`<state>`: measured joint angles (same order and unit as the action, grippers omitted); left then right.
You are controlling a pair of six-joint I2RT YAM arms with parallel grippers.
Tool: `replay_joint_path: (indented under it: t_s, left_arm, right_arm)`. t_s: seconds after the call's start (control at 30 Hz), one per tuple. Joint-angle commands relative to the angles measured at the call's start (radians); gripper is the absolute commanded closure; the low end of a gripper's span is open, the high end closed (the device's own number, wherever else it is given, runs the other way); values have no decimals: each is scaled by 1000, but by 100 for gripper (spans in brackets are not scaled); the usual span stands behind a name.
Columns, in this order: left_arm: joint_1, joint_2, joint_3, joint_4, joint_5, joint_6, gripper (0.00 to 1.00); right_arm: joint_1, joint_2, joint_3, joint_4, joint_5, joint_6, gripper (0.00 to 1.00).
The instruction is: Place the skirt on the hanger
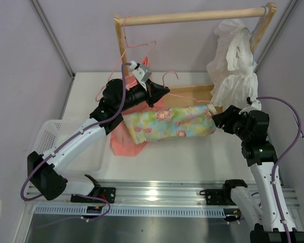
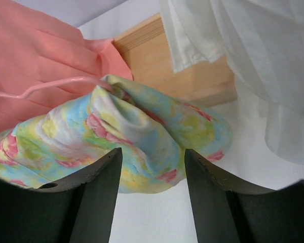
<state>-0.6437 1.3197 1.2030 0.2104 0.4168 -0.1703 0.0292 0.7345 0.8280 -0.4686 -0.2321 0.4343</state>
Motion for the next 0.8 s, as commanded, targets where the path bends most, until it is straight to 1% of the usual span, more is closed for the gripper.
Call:
replay_joint_path:
  t_s: [0.0,0.03,0.1,0.17,0.2,0.27,0.33,0.47,0.7,0.77]
  left_arm:
    - [-62,-45,118,-47,-117,63,100]
    - [-79,-36,154,-80,-157,93,100]
    - [-112,-22,216,-165,-254,107,100]
    - [-140,-10,263,-203,-317,126,100]
    - [-146,-7,311,-257,-358,129,100]
    - [-154,-1,334,-292,-395,118,100]
    - [-157,6,392,-347,-446,112,100]
    - [-178,9,455,-394,-524,103,100]
    - [-197,36,517,-391,-641,107,100]
    - [-200,76,578,-407,-676,114,100]
  right_arm:
    - [31,-7,89,-4,13,26,42]
    - [34,3,106,-33,36,26,43]
    - [35,19,138,-59,46,29,44]
    - [35,25,171,-74,53,27,45]
    - [35,23,186,-77,63,35,45]
    - [35,25,201,-82,60,37,46]
    - [35,35,232,-94,71,34,46]
    - [35,62,270,-116,88,32,45]
    - [35,95,348,-117,80,53,46]
    - [35,106,370,-120,77,58,46]
